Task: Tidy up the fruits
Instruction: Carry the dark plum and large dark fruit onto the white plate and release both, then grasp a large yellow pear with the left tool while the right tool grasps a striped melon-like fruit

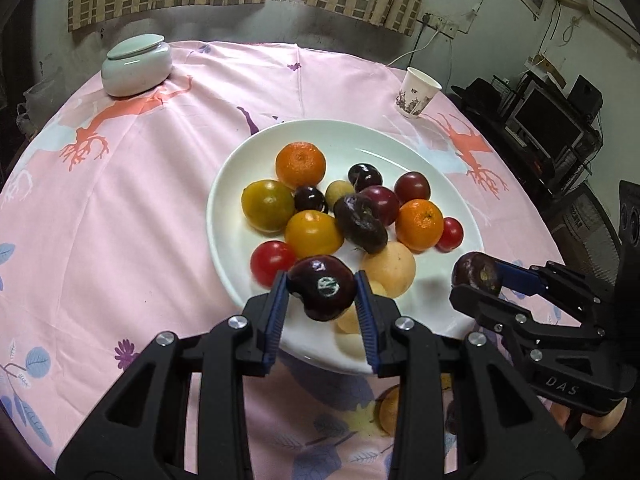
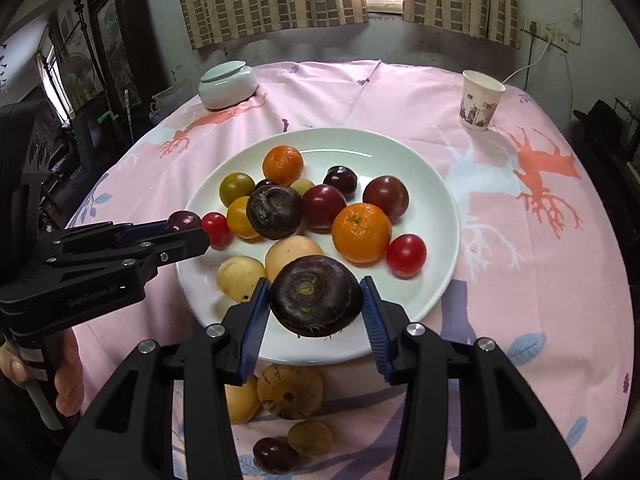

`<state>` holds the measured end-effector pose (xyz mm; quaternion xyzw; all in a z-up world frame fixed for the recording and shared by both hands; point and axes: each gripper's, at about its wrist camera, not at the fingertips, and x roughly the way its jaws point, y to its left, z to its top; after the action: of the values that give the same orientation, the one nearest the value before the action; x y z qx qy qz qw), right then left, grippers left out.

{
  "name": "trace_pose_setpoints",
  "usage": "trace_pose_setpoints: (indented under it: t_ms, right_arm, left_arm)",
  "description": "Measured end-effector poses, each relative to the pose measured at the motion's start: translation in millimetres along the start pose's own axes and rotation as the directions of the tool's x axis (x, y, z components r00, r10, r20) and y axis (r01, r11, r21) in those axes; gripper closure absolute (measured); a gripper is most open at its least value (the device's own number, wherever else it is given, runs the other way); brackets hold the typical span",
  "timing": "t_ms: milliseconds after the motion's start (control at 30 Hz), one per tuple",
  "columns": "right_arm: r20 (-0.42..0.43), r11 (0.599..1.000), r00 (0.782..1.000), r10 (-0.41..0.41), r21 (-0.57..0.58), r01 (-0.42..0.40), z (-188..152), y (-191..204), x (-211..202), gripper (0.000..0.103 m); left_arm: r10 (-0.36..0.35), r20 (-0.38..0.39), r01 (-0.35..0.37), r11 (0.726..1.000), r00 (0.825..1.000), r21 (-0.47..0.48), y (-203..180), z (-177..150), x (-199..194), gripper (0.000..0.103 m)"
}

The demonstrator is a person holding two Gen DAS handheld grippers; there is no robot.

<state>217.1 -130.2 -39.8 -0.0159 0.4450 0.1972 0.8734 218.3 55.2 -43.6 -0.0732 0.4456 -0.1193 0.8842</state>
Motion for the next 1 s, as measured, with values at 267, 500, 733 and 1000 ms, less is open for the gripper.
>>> trace_pose_setpoints:
  t_ms: [267, 500, 733, 1000]
  right_arm:
    - [-0.005, 1.0, 1.0, -0.009, 0.027, 0.01, 5, -9, 15, 0.057]
    - [0.102, 0.998, 0.993, -0.063, 0.022, 0.062, 6, -11, 2, 0.01]
    - [0.058, 0.996, 0.998, -0.03, 0.084, 0.025, -10, -20, -13, 0.009]
    - [0.072, 0.999, 0.996, -0.044, 0.035, 0.042, -60, -3, -47, 0.002]
  left_arm:
    - [-0.006, -0.006, 0.005, 1.0, 1.0, -0.027, 7, 2, 8, 0.068]
    - [-0.009, 0.082, 0.012, 0.999, 0.997, -0.031, 8, 3, -8, 0.031]
    - [-0.039, 0.107, 0.04, 0.999, 0.993, -0.006, 3, -9, -25, 0.011]
    - [-0.016, 0.14, 0.014, 1.0, 0.99, 0.021, -11, -52, -46, 0.003]
